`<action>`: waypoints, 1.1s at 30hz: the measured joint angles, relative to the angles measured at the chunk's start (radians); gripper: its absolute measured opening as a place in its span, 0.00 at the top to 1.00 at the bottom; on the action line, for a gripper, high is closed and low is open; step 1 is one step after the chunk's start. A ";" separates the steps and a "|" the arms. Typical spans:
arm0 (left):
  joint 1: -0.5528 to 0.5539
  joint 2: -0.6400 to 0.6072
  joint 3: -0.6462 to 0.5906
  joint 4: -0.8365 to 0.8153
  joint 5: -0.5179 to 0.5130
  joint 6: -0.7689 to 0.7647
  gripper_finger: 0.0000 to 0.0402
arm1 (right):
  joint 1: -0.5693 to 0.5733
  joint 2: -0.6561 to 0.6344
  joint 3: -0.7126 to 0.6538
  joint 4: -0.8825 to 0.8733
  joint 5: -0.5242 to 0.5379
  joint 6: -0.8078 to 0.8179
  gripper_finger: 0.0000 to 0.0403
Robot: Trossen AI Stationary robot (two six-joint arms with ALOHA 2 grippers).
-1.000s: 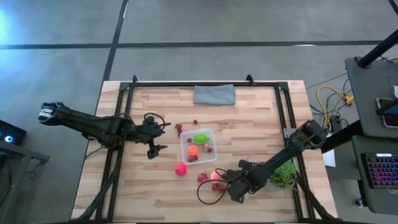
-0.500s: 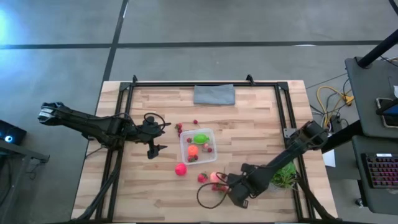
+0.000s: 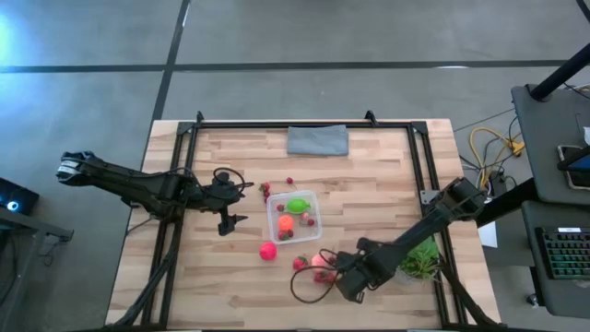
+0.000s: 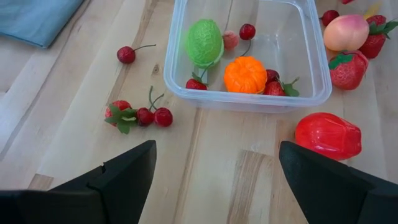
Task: Pick and placing Produce into tupperware
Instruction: Put the red cherry into the transparent container
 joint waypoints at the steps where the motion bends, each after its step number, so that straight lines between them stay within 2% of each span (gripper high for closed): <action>1: 0.000 0.000 0.000 0.000 0.000 0.000 0.19 | -0.005 0.000 -0.009 0.001 0.003 0.000 0.81; 7: 0.000 0.000 0.000 0.000 0.000 -0.005 0.19 | -0.022 0.000 -0.028 0.003 0.002 0.030 0.78; 15: -0.001 0.000 0.000 0.000 0.000 -0.009 0.19 | -0.014 0.000 -0.028 0.007 -0.012 0.053 0.63; 19: -0.001 0.000 0.000 0.000 0.000 -0.009 0.19 | -0.013 0.000 -0.028 0.007 -0.051 0.050 0.58; 33: -0.001 0.000 0.000 0.000 0.000 -0.009 0.19 | -0.030 -0.002 -0.026 0.001 -0.027 0.008 0.56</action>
